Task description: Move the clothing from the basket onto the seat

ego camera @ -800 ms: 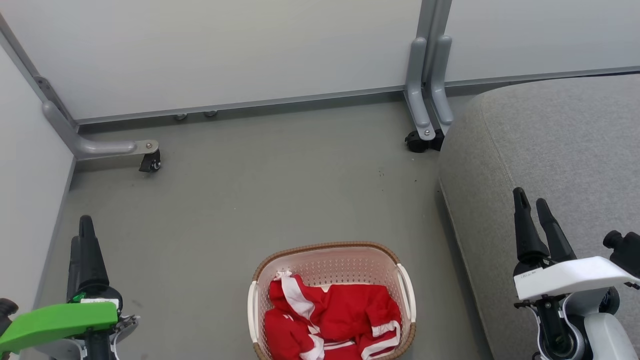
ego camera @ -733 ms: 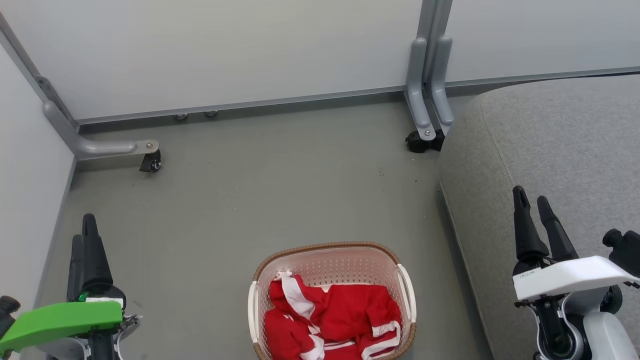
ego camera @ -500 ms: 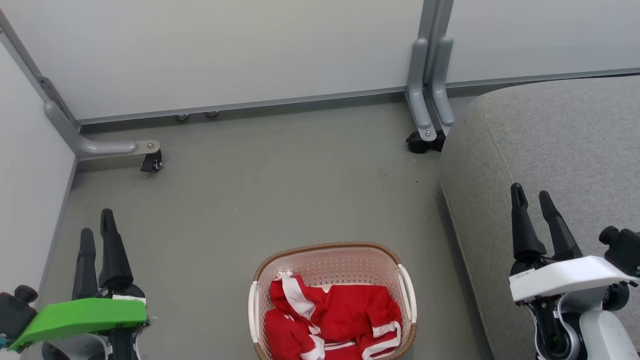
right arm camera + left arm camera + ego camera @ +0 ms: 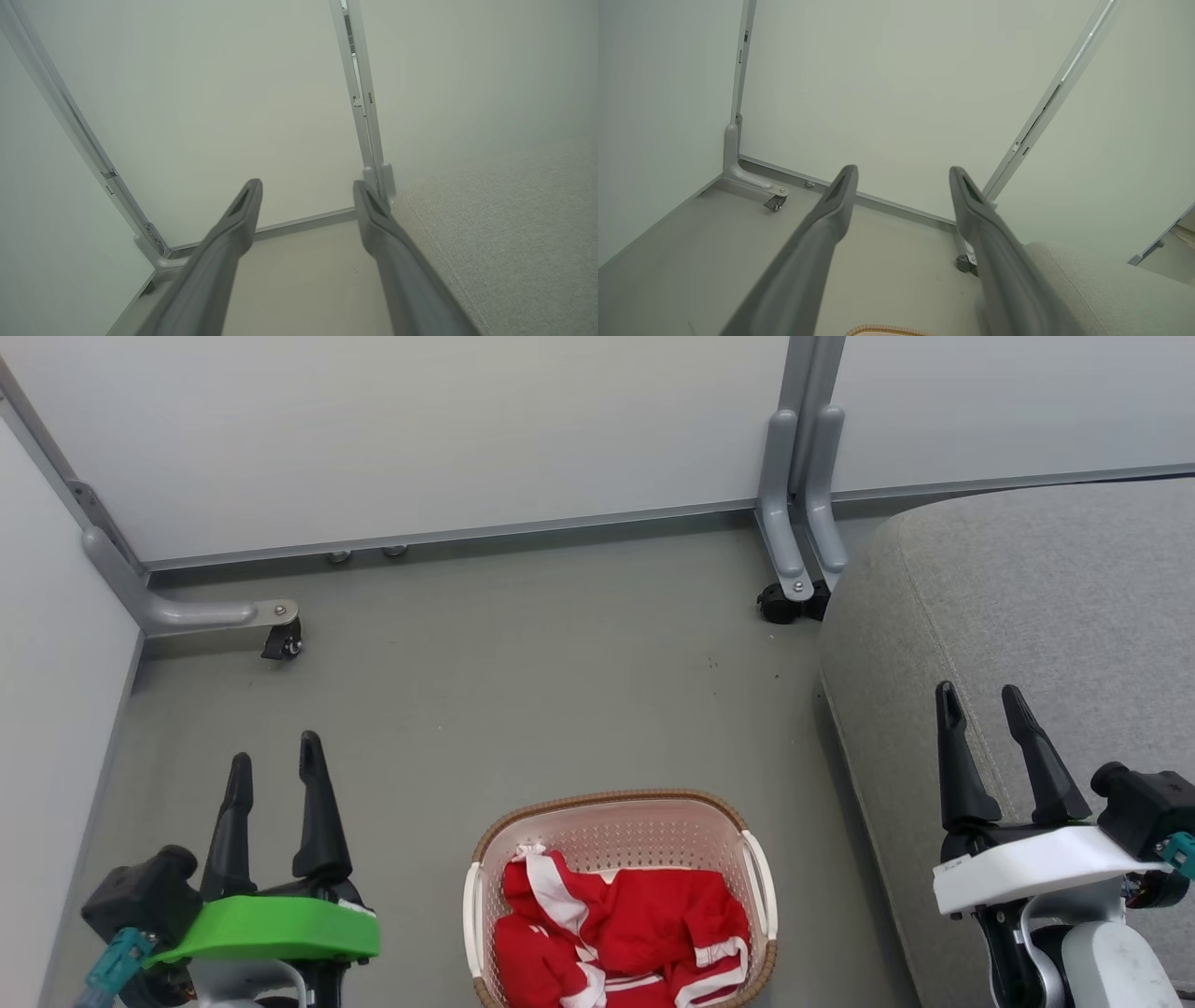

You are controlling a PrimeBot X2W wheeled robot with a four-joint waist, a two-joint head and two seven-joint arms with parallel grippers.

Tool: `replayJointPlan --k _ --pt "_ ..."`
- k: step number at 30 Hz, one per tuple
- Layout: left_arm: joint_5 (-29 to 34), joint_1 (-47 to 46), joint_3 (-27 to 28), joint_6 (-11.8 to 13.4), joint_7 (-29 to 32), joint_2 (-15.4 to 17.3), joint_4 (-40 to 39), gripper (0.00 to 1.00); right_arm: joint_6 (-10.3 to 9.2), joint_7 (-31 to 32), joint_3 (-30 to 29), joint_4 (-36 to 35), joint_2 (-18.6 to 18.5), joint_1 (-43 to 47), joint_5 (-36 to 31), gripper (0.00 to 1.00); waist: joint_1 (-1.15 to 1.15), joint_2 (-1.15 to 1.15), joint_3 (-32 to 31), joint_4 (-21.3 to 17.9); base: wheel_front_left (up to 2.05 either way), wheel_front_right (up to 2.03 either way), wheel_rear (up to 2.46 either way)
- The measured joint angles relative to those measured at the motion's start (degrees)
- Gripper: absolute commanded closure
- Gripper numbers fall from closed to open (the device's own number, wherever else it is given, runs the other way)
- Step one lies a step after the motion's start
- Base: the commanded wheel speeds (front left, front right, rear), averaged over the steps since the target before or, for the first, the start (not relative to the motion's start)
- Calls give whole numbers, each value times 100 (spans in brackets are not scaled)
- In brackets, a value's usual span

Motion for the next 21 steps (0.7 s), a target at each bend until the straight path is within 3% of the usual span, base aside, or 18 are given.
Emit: replayJointPlan --k 4,11,21 --pt "464 22 -396 56 -67 141 -1 0 0 -59 46 2 9 33 -297 0 0 0 -4 5 0 0 0" --pt "748 114 -716 414 -157 175 44 0 0 -154 148 7 49 134 -800 0 0 0 -18 19 0 0 0" --pt "1260 141 -1039 576 -281 285 73 0 0 -286 287 1 65 165 -1415 0 0 0 -41 15 0 0 0"
